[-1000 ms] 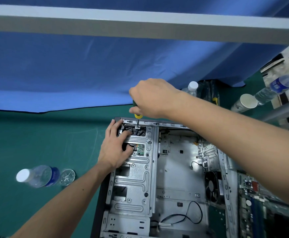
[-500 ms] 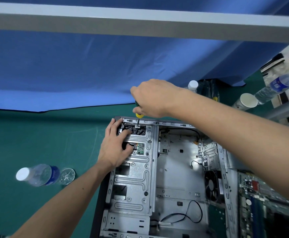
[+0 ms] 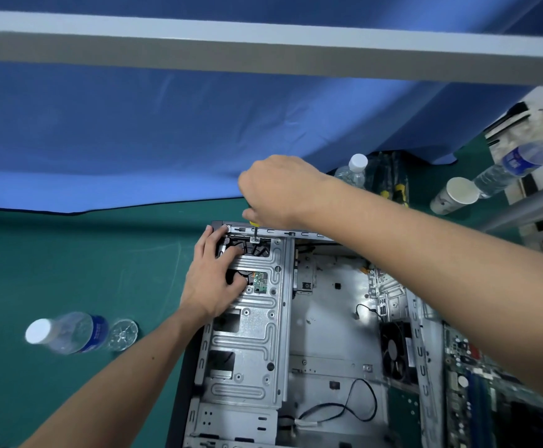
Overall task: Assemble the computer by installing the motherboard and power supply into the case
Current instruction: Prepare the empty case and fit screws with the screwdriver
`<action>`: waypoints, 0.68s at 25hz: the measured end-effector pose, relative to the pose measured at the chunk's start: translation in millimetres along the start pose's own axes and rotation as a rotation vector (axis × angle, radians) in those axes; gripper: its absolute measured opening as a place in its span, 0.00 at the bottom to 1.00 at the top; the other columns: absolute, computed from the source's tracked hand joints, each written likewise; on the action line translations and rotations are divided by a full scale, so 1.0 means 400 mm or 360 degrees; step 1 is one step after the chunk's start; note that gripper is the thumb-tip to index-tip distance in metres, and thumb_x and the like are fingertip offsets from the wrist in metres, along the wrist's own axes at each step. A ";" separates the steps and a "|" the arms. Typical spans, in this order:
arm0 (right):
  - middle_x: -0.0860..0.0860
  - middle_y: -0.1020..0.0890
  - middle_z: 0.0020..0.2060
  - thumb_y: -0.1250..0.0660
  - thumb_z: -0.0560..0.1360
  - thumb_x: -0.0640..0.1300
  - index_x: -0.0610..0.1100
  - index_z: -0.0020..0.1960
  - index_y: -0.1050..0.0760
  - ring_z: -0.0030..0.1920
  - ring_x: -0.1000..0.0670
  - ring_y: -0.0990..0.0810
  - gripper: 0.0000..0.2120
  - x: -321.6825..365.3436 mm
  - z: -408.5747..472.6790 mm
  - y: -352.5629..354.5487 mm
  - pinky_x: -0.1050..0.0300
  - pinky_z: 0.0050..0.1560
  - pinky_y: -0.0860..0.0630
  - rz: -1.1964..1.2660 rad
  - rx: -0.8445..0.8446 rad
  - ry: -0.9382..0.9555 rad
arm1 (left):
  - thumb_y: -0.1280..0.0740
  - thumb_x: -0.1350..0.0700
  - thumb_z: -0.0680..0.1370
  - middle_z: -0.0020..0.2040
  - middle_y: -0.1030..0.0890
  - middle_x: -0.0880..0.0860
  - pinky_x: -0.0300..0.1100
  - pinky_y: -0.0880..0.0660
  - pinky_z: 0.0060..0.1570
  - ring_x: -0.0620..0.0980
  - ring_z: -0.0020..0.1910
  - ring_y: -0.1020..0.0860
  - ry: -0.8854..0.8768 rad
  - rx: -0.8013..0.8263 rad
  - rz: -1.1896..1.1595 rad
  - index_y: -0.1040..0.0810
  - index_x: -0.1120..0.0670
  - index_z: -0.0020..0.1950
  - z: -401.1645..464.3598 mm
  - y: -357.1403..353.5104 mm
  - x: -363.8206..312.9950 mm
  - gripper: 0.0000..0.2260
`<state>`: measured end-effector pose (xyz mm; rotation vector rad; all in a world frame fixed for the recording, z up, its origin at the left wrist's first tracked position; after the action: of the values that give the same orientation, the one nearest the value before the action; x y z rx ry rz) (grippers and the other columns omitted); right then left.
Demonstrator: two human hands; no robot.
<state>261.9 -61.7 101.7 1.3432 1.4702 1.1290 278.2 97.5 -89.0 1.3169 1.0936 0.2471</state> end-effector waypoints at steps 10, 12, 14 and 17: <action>0.52 0.37 0.31 0.37 0.78 0.49 0.44 0.42 0.35 0.37 0.43 0.31 0.11 0.011 -0.003 0.004 0.55 0.31 0.42 -0.0030 -0.0066 -0.0044 | 0.32 0.52 0.72 0.79 0.45 0.46 0.53 0.25 0.59 0.46 0.79 0.57 0.0001 -0.0008 0.0002 0.24 0.46 0.63 -0.001 -0.002 0.001 0.19; 0.51 0.34 0.31 0.37 0.77 0.51 0.45 0.45 0.33 0.34 0.43 0.32 0.10 -0.021 -0.039 0.005 0.55 0.29 0.44 0.0009 -0.0166 -0.0060 | 0.33 0.52 0.72 0.79 0.45 0.47 0.53 0.25 0.58 0.46 0.79 0.56 -0.0026 -0.0012 0.0004 0.24 0.46 0.64 -0.001 -0.005 0.005 0.20; 0.50 0.27 0.34 0.36 0.76 0.55 0.47 0.48 0.31 0.36 0.42 0.29 0.12 -0.057 -0.088 -0.015 0.55 0.29 0.43 0.0197 -0.0279 -0.0214 | 0.33 0.51 0.72 0.79 0.45 0.47 0.54 0.25 0.59 0.47 0.79 0.56 -0.0041 -0.0013 0.0016 0.24 0.46 0.64 0.001 -0.007 0.007 0.20; 0.55 0.24 0.31 0.31 0.73 0.58 0.53 0.48 0.24 0.32 0.54 0.26 0.10 -0.114 -0.197 -0.096 0.56 0.32 0.33 0.1040 -0.0421 -0.0794 | 0.33 0.50 0.72 0.79 0.45 0.47 0.57 0.25 0.61 0.48 0.79 0.56 -0.0040 -0.0008 0.0021 0.24 0.47 0.66 0.001 -0.010 0.013 0.21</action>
<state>180.1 -114.8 84.8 1.8003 0.5068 1.2017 279.3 99.6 -95.1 1.3201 1.0630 0.2426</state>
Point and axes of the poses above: each hand's wrist, its own z-axis towards the middle knuckle, its own y-axis out of the back of the hand, x = y × z, the point moved 3 cm from there along z, towards the middle knuckle
